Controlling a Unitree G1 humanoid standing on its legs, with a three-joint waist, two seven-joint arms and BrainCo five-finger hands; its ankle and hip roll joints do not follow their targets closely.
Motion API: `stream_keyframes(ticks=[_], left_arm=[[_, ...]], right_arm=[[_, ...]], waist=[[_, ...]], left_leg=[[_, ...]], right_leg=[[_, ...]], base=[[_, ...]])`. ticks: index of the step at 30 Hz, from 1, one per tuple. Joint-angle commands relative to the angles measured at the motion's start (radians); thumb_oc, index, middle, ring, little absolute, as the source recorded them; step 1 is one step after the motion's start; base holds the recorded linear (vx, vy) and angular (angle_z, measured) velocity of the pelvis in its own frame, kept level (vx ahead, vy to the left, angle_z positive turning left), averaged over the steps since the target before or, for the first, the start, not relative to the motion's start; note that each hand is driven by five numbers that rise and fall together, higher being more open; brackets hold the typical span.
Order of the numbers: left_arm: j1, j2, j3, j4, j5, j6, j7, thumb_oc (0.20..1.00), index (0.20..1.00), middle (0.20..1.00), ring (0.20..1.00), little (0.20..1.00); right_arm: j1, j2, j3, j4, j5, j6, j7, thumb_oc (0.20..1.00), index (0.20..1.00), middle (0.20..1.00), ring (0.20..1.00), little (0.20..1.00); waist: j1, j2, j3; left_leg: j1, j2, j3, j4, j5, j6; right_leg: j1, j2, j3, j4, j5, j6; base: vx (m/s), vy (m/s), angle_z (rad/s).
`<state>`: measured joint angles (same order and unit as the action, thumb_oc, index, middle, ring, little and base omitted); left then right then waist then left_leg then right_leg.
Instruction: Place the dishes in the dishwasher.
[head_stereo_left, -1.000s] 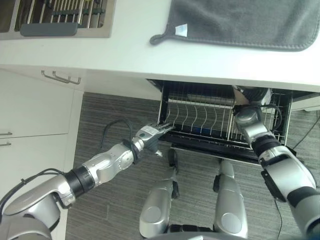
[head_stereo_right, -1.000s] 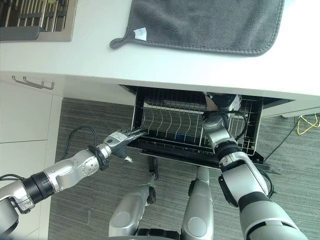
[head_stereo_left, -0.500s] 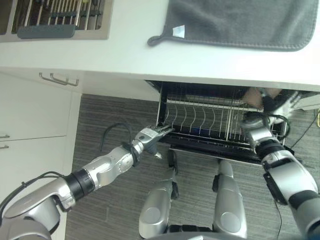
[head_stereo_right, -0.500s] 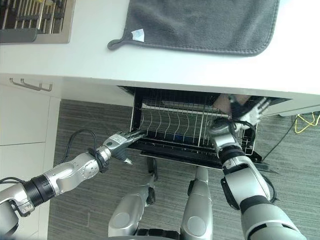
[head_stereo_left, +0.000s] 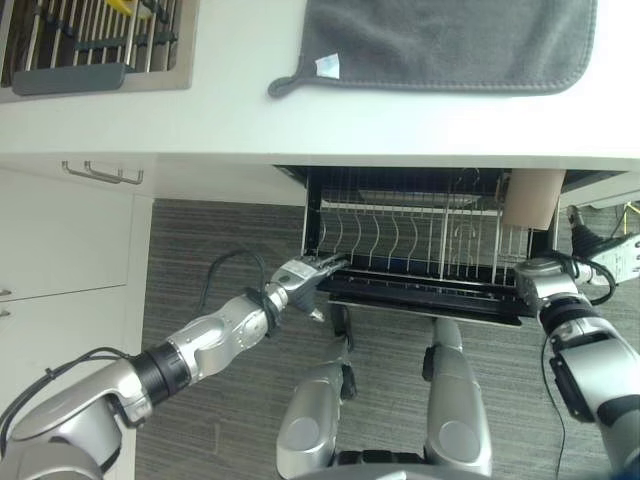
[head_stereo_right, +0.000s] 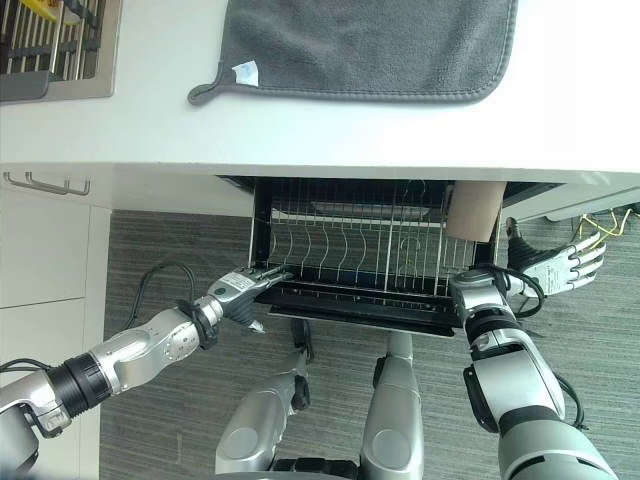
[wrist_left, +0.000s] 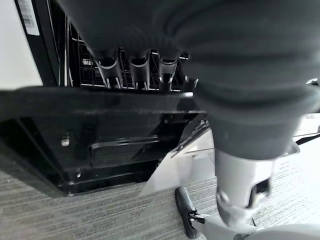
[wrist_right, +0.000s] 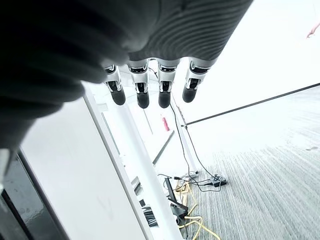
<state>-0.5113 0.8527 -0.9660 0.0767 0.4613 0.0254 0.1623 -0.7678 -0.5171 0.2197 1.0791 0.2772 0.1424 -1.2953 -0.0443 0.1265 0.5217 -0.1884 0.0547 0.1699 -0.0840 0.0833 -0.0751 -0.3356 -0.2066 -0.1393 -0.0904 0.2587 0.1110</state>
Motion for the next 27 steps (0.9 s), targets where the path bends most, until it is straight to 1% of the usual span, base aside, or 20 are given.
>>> stream_keyframes(ticks=[1, 4, 6, 7, 8, 9, 10, 12, 13, 14, 15, 16, 17, 18, 19, 21, 24, 26, 27], left_arm=[[0.028, 0.016, 0.033, -0.069, 0.036, 0.003, 0.002, 1.0, 1.0, 1.0, 1.0, 1.0], [0.029, 0.014, 0.042, -0.083, 0.037, 0.016, -0.012, 1.0, 1.0, 1.0, 1.0, 1.0], [0.035, 0.012, 0.049, -0.09, 0.038, 0.02, -0.018, 1.0, 1.0, 1.0, 1.0, 1.0], [0.041, 0.012, 0.053, -0.093, 0.039, 0.022, -0.02, 1.0, 1.0, 1.0, 1.0, 1.0], [0.048, 0.011, 0.059, -0.098, 0.04, 0.026, -0.022, 1.0, 1.0, 1.0, 1.0, 1.0], [0.055, 0.011, 0.066, -0.102, 0.04, 0.029, -0.024, 1.0, 1.0, 1.0, 1.0, 1.0], [0.063, 0.01, 0.071, -0.106, 0.042, 0.033, -0.024, 1.0, 1.0, 1.0, 1.0, 1.0], [0.082, 0.002, 0.082, -0.11, 0.044, 0.047, -0.016, 1.0, 1.0, 1.0, 1.0, 1.0], [0.087, 0.001, 0.084, -0.11, 0.044, 0.048, -0.013, 1.0, 1.0, 1.0, 1.0, 1.0], [0.11, -0.01, 0.097, -0.112, 0.044, 0.062, 0.001, 1.0, 1.0, 1.0, 1.0, 1.0], [0.131, -0.016, 0.112, -0.113, 0.047, 0.066, 0.008, 1.0, 1.0, 1.0, 1.0, 1.0], [0.178, -0.026, 0.15, -0.121, 0.044, 0.079, 0.016, 1.0, 1.0, 1.0, 1.0, 1.0], [0.203, -0.029, 0.172, -0.126, 0.04, 0.085, 0.02, 1.0, 1.0, 1.0, 1.0, 1.0], [0.246, -0.023, 0.207, -0.138, 0.025, 0.091, 0.03, 1.0, 1.0, 1.0, 1.0, 1.0], [0.26, -0.021, 0.223, -0.138, 0.018, 0.092, 0.035, 1.0, 1.0, 1.0, 1.0, 1.0], [0.298, -0.013, 0.262, -0.137, -0.008, 0.093, 0.058, 1.0, 1.0, 1.0, 1.0, 1.0], [0.34, -0.005, 0.313, -0.115, -0.052, 0.085, 0.1, 1.0, 1.0, 1.0, 1.0, 1.0], [0.366, -0.004, 0.349, -0.104, -0.077, 0.071, 0.127, 1.0, 1.0, 1.0, 1.0, 1.0], [0.373, -0.004, 0.356, -0.103, -0.082, 0.067, 0.134, 1.0, 1.0, 1.0, 1.0, 1.0]], right_arm=[[0.036, -0.037, 0.001, 0.015, 0.029, -0.028, -0.006, 1.0, 1.0, 1.0, 1.0, 1.0], [0.041, -0.025, 0.009, -0.009, 0.057, -0.037, -0.004, 1.0, 1.0, 1.0, 1.0, 1.0], [0.049, -0.016, 0.006, -0.028, 0.079, -0.064, 0.006, 1.0, 1.0, 1.0, 1.0, 1.0], [0.057, -0.011, 0.005, -0.041, 0.096, -0.089, 0.014, 1.0, 1.0, 1.0, 1.0, 1.0], [0.069, -0.001, 0.002, -0.065, 0.116, -0.14, 0.018, 1.0, 1.0, 1.0, 1.0, 1.0], [0.082, 0.007, 0.0, -0.093, 0.119, -0.173, 0.019, 1.0, 1.0, 1.0, 1.0, 1.0], [0.093, 0.013, 0.003, -0.125, 0.115, -0.195, 0.014, 1.0, 1.0, 1.0, 1.0, 1.0], [0.124, 0.027, 0.021, -0.222, 0.076, -0.194, -0.007, 1.0, 1.0, 1.0, 1.0, 1.0], [0.133, 0.029, 0.023, -0.238, 0.066, -0.196, -0.009, 1.0, 1.0, 1.0, 1.0, 1.0], [0.168, 0.036, 0.035, -0.327, 0.008, -0.196, -0.016, 1.0, 1.0, 1.0, 1.0, 1.0], [0.197, 0.036, 0.038, -0.395, -0.02, -0.175, -0.016, 1.0, 1.0, 1.0, 1.0, 1.0], [0.272, 0.041, 0.039, -0.534, -0.059, -0.176, 0.017, 1.0, 1.0, 1.0, 1.0, 1.0], [0.318, 0.044, 0.038, -0.608, -0.06, -0.194, 0.053, 1.0, 1.0, 1.0, 1.0, 1.0], [0.405, 0.039, 0.025, -0.712, -0.06, -0.224, 0.107, 1.0, 1.0, 1.0, 1.0, 1.0], [0.435, 0.036, 0.019, -0.75, -0.055, -0.243, 0.134, 1.0, 1.0, 1.0, 1.0, 1.0], [0.507, 0.034, 0.01, -0.845, -0.06, -0.292, 0.242, 1.0, 1.0, 1.0, 1.0, 1.0], [0.589, 0.005, -0.003, -0.963, -0.029, -0.33, 0.363, 1.0, 1.0, 1.0, 1.0, 1.0], [0.644, -0.01, -0.025, -1.012, -0.002, -0.344, 0.417, 1.0, 1.0, 1.0, 1.0, 1.0], [0.654, -0.012, -0.029, -1.02, 0.004, -0.349, 0.425, 1.0, 1.0, 1.0, 1.0, 1.0]], waist=[[0.012, 0.038, -0.002], [0.011, 0.036, -0.002], [0.01, 0.035, -0.002], [0.01, 0.034, -0.002], [0.008, 0.031, -0.002], [0.007, 0.029, -0.002], [0.006, 0.026, -0.002], [-0.001, 0.018, -0.002], [-0.003, 0.017, -0.002], [-0.012, 0.01, -0.002], [-0.018, 0.005, -0.002], [-0.036, -0.004, -0.005], [-0.045, -0.01, -0.008], [-0.059, -0.02, -0.018], [-0.065, -0.024, -0.02], [-0.081, -0.039, -0.03], [-0.102, -0.06, -0.05], [-0.113, -0.071, -0.068], [-0.115, -0.072, -0.071]], left_leg=[[-0.034, 0.049, -0.007, 0.005, -0.042, 0.004], [-0.032, 0.05, -0.005, 0.005, -0.043, 0.005], [-0.028, 0.05, -0.004, 0.004, -0.044, 0.005], [-0.025, 0.05, -0.003, 0.004, -0.045, 0.005], [-0.019, 0.05, -0.003, 0.003, -0.047, 0.005], [-0.014, 0.051, -0.002, 0.003, -0.048, 0.005], [-0.009, 0.052, -0.002, 0.003, -0.05, 0.006], [0.0, 0.054, 0.001, 0.002, -0.054, 0.006], [0.002, 0.054, 0.002, 0.002, -0.055, 0.006], [0.013, 0.056, 0.005, 0.0, -0.056, 0.006], [0.02, 0.058, 0.008, -0.002, -0.057, 0.007], [0.035, 0.06, 0.014, -0.003, -0.061, 0.01], [0.041, 0.062, 0.019, -0.003, -0.063, 0.011], [0.053, 0.065, 0.028, -0.003, -0.068, 0.013], [0.057, 0.067, 0.031, -0.003, -0.069, 0.015], [0.071, 0.072, 0.043, -0.003, -0.075, 0.017], [0.092, 0.08, 0.061, -0.003, -0.075, 0.014], [0.108, 0.085, 0.07, -0.003, -0.075, 0.012], [0.112, 0.086, 0.072, -0.003, -0.074, 0.011]], right_leg=[[0.048, -0.055, 0.015, 0.043, -0.139, 0.108], [0.049, -0.054, 0.016, 0.043, -0.139, 0.106], [0.053, -0.053, 0.014, 0.041, -0.139, 0.105], [0.058, -0.052, 0.013, 0.04, -0.14, 0.104], [0.064, -0.051, 0.013, 0.039, -0.141, 0.102], [0.069, -0.05, 0.011, 0.039, -0.142, 0.102], [0.072, -0.049, 0.011, 0.04, -0.143, 0.101], [0.078, -0.047, 0.012, 0.041, -0.145, 0.101], [0.08, -0.047, 0.013, 0.042, -0.145, 0.101], [0.086, -0.044, 0.015, 0.044, -0.146, 0.101], [0.09, -0.042, 0.018, 0.046, -0.147, 0.101], [0.099, -0.036, 0.026, 0.05, -0.152, 0.099], [0.101, -0.034, 0.031, 0.053, -0.155, 0.098], [0.105, -0.03, 0.037, 0.061, -0.161, 0.098], [0.106, -0.028, 0.039, 0.063, -0.163, 0.098], [0.112, -0.023, 0.045, 0.071, -0.172, 0.099], [0.127, -0.015, 0.051, 0.077, -0.181, 0.098], [0.14, -0.009, 0.052, 0.079, -0.188, 0.098], [0.144, -0.009, 0.052, 0.079, -0.189, 0.097]], base=[[0.0, 0.0, 0.0], [0.0, 0.0, 0.0], [0.0, 0.0, 0.0], [0.0, 0.0, 0.0], [0.0, 0.0, 0.0], [0.0, 0.0, 0.0], [0.02, 0.011, -0.03], [0.02, 0.011, -0.05], [0.03, 0.029, -0.04], [0.04, 0.04, -0.03], [0.06, 0.083, -0.01], [0.05, 0.084, -0.01], [0.06, 0.092, -0.03], [0.05, 0.055, -0.09], [0.04, 0.041, -0.13], [0.02, 0.018, -0.18], [0.03, 0.012, -0.16], [0.03, -0.002, -0.15], [0.04, -0.013, -0.27]])
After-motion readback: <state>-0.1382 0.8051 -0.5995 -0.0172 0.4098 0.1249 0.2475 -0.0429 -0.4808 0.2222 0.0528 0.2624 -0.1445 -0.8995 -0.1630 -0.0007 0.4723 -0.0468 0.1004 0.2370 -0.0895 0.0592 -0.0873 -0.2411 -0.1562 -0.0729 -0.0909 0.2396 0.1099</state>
